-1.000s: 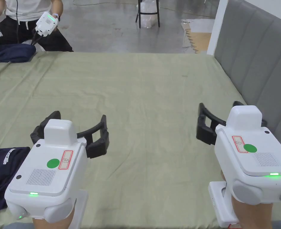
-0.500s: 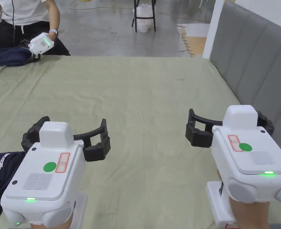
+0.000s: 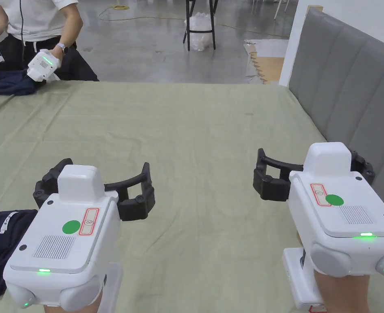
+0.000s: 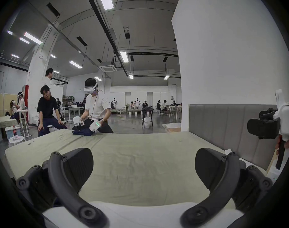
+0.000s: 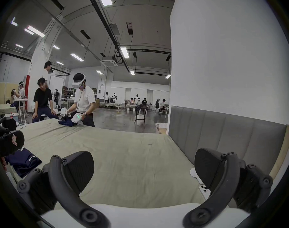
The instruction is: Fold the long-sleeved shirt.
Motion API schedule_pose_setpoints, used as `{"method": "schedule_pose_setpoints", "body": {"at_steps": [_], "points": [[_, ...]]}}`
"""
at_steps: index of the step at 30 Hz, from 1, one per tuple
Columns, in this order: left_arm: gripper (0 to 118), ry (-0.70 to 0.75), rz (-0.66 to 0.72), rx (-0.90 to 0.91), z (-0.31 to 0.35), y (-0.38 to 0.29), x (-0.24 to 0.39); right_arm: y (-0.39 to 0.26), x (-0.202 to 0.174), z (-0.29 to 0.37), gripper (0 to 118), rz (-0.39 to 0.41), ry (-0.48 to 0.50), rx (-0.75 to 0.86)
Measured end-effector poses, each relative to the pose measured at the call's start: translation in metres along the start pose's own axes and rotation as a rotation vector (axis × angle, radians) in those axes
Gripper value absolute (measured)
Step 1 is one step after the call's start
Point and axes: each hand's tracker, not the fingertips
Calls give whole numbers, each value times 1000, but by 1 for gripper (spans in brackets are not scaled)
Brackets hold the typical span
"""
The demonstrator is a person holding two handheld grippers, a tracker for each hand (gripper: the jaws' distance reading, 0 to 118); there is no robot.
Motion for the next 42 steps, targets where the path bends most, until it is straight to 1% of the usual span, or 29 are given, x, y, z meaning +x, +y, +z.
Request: {"method": "schedule_pose_setpoints", "body": {"at_steps": [6,19,23,27,37,42], "points": [[111,-9,5,0,2,-1,5,0,0,0,118,15,6,-2],[111,-28,9,-8,3,-6,10,-6,4,4,118,-3,-1,-8],[111,-16,17,-3,3,-5,9,-8,2,4,118,6,10,-12],[111,-20,7,7,7,-3,10,-11,3,8,118,-12,16,-12],[111,-18,0,6,14,-7,13,-19,2,21,118,-14,1,-28],[111,-21,-5,19,10,0,12,-17,2,21,118,-30,-2,-22]]}}
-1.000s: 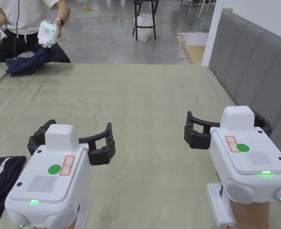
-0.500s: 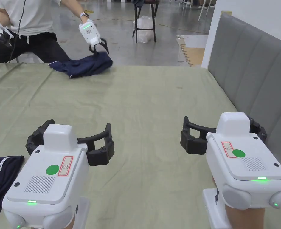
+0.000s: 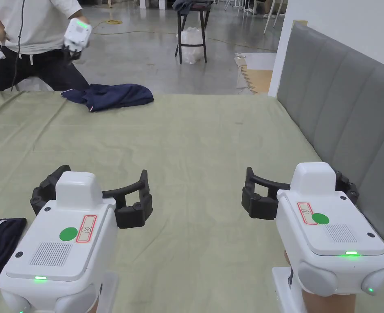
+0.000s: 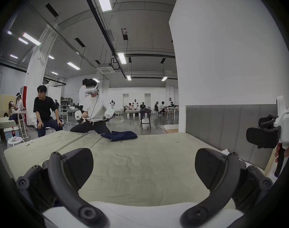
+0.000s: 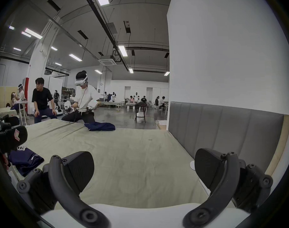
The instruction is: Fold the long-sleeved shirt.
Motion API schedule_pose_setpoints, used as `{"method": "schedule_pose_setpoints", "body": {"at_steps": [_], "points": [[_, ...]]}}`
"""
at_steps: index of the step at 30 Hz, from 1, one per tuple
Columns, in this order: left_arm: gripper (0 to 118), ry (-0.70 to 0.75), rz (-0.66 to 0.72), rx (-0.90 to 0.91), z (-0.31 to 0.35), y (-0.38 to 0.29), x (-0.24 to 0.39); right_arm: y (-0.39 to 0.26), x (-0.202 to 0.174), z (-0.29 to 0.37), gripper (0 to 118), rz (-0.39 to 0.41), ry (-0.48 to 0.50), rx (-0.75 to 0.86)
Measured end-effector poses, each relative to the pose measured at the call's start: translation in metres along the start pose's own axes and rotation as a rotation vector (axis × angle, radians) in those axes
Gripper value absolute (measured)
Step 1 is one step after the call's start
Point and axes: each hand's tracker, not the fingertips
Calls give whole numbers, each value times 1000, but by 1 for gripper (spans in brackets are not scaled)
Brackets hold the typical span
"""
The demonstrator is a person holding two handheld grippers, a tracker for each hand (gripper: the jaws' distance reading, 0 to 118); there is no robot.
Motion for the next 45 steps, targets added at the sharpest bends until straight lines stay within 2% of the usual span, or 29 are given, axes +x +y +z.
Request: {"method": "schedule_pose_setpoints", "body": {"at_steps": [8,18,22,45], "points": [[111,38,30,-6,-5,-5,-6,-4,0,0,118,-3,-5,1],[111,10,20,-16,10,-13,0,0,-3,5,118,25,-8,32],[111,25,-3,-24,8,-15,1,-3,0,4,118,3,-3,26],[111,22,-8,-1,6,-7,2,-5,0,1,118,8,8,24]]}}
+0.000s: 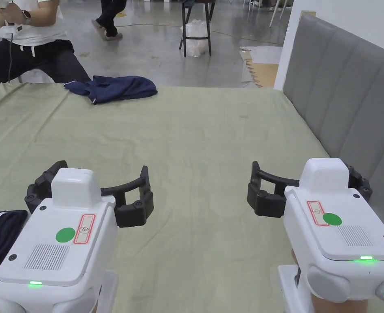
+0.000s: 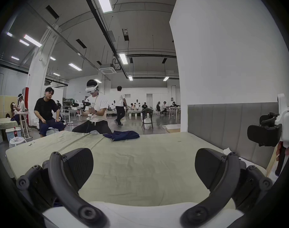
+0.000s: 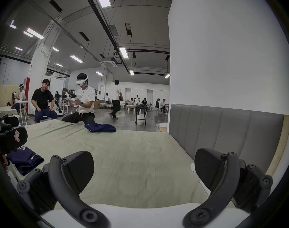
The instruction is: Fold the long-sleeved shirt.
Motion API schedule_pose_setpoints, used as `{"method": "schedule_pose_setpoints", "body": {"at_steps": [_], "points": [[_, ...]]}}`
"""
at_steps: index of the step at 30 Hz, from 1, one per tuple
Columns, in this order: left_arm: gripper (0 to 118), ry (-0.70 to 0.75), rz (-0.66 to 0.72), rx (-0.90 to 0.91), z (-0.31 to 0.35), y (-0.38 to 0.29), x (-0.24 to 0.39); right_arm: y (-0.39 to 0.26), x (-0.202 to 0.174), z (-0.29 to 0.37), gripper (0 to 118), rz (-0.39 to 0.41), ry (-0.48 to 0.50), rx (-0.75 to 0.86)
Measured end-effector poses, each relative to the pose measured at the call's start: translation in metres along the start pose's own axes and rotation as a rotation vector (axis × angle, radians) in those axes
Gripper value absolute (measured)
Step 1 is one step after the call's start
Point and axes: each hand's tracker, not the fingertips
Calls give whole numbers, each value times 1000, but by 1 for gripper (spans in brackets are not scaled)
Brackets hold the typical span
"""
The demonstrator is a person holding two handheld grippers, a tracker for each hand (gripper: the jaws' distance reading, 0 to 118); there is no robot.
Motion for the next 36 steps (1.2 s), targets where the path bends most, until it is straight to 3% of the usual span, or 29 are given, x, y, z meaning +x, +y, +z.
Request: {"method": "schedule_pose_setpoints", "body": {"at_steps": [24,27,30,34,36], "points": [[111,2,8,3,1,0,-3,-1,-4,-2,118,-5,-27,0],[111,2,0,5,1,0,-2,0,-4,-5,118,-67,-66,-25],[111,-1,6,8,2,1,-2,3,2,-5,118,-144,-45,-42],[111,5,5,8,2,1,-3,6,5,-1,118,-166,-21,-29],[111,10,3,6,2,1,-3,10,4,-2,118,-177,-30,-99]]}}
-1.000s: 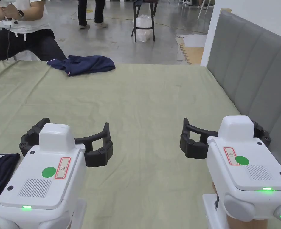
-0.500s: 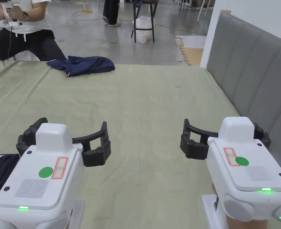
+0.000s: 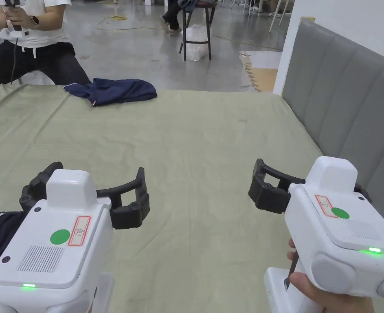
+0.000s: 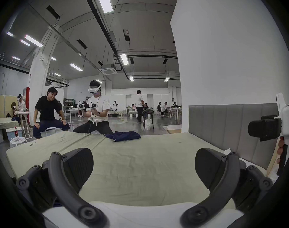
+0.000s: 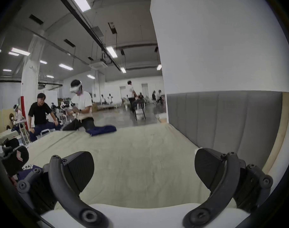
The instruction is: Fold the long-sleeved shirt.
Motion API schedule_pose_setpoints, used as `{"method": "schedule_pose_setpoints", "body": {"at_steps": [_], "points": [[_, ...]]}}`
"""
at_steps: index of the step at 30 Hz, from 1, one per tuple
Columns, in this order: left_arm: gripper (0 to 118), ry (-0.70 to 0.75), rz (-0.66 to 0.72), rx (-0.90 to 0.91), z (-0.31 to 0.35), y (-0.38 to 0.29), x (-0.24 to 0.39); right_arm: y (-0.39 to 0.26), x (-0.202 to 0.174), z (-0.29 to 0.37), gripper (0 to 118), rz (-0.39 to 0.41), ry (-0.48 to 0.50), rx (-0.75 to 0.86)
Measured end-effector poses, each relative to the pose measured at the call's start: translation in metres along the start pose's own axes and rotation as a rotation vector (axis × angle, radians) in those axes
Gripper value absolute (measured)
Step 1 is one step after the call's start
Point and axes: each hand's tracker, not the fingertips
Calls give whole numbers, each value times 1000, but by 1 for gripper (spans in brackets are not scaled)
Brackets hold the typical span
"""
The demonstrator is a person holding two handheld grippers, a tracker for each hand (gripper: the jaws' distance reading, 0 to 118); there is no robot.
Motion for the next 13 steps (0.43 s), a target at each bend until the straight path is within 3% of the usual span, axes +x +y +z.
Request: {"method": "schedule_pose_setpoints", "body": {"at_steps": [3,6,8,13], "points": [[111,0,7,0,0,1,0,3,-8,0,118,49,-90,-65],[111,0,12,4,1,2,0,4,-10,0,118,64,-63,-45],[111,-1,10,2,2,2,1,4,-8,-5,118,30,-37,-90],[111,3,17,6,4,4,-2,2,-8,-1,118,38,-77,-61]]}}
